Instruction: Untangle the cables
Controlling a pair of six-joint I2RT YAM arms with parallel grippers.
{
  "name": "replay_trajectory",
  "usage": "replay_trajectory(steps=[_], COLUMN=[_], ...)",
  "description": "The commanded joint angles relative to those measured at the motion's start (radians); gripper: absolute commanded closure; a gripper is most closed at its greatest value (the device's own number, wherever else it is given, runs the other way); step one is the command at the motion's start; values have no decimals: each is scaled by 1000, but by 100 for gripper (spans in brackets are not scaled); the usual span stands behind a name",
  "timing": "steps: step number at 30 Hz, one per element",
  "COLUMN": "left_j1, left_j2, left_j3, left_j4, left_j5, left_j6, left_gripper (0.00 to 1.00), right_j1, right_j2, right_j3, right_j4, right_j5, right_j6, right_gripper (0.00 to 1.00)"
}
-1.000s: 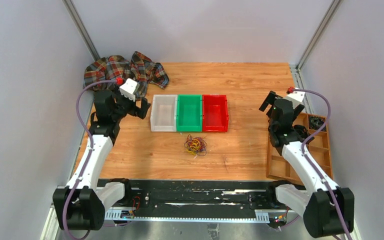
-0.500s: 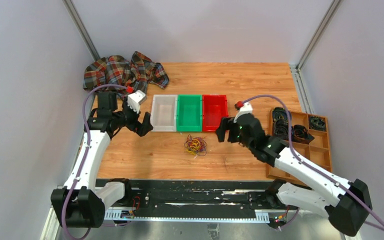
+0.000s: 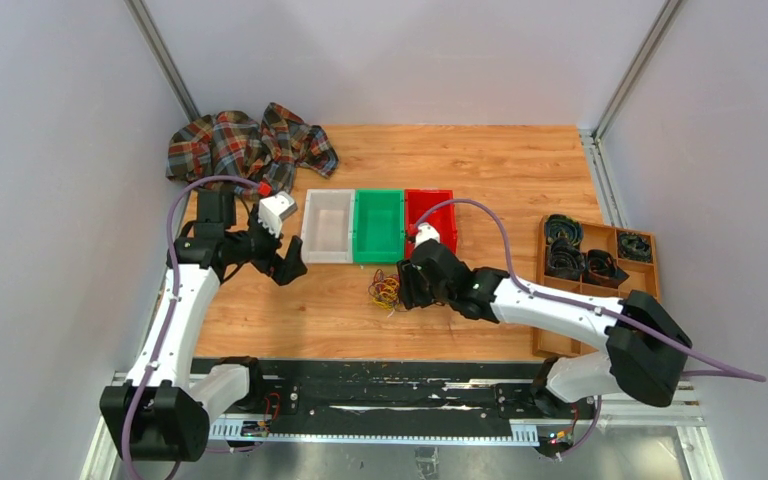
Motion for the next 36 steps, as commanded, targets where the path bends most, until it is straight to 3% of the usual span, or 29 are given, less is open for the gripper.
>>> replay_trajectory(steps=[1, 5, 9, 17, 36], left_j1=[-10, -17, -25, -59, -270], left_j2=[-28, -35, -39, -44, 37], left_j3=[5, -4, -3, -2, 53], left_j4=[-38, -43, -46, -47, -47], left_j5=[37, 47, 56, 70, 164], left_j6=[22, 27, 26, 19, 28], left_gripper=[2, 2, 1, 1, 2], right_j1=[16, 14, 15, 14, 14], right_j2=[38, 94, 128, 123, 38], right_j3=[52, 87, 103, 116, 233], right_j4=[75, 81, 84, 90, 151], right_j5=[-50, -70, -75, -97, -595], right_j6=[-29, -47, -61, -86, -170], right_gripper=[54, 58, 74, 99, 99])
